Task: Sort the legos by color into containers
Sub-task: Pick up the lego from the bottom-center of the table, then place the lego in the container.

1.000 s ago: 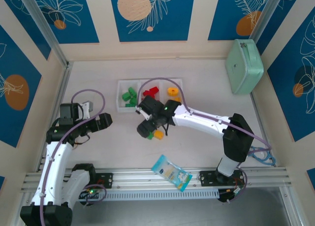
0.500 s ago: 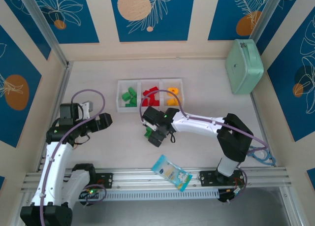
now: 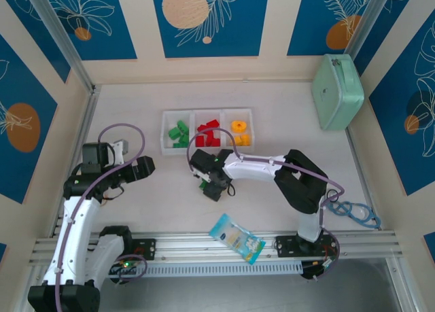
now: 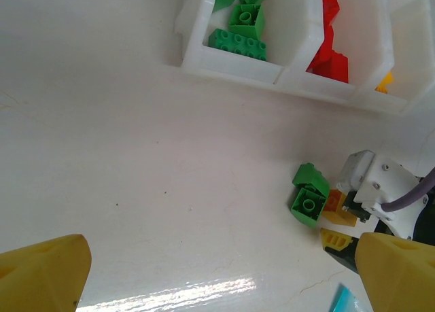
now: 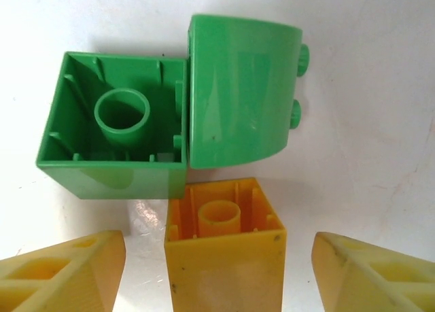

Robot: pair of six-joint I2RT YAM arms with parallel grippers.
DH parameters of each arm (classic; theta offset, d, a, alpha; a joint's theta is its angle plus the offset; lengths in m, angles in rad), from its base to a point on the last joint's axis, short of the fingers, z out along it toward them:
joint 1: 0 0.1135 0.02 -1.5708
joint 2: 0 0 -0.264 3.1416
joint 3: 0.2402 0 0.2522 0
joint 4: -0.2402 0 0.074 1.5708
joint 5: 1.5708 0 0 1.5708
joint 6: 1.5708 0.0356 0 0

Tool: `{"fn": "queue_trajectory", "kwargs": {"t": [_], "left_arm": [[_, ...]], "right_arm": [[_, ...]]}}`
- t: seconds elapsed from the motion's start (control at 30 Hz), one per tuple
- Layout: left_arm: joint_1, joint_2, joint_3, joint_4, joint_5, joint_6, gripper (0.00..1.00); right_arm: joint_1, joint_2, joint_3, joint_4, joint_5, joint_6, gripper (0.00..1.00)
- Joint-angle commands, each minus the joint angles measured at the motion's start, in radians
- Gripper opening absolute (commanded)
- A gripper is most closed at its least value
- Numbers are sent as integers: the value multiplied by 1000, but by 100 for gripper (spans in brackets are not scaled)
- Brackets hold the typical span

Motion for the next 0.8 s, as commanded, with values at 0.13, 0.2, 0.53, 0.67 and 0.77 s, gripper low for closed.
{"fn": "queue_trajectory", "kwargs": {"t": [0.13,0.2,0.53,0.67,0.77], "left_arm": [[-4,-7,-4,3,9,7,99],[-4,-7,-4,5,9,5,99],[-46,-7,-21,46,161,29,99],[-106,4,-22,51,175,32,99],[-146,-2,-23,50,162,30,99]], "right_arm": [[-3,34,40,-75,5,-9,40],[0,39,47,-97,13,-9,28],[-33,-82,108,-233,-16,20,0],[-85,-168,146,-234,-77,57,0],[-124,-232,161,-186,-83,88,0]]}}
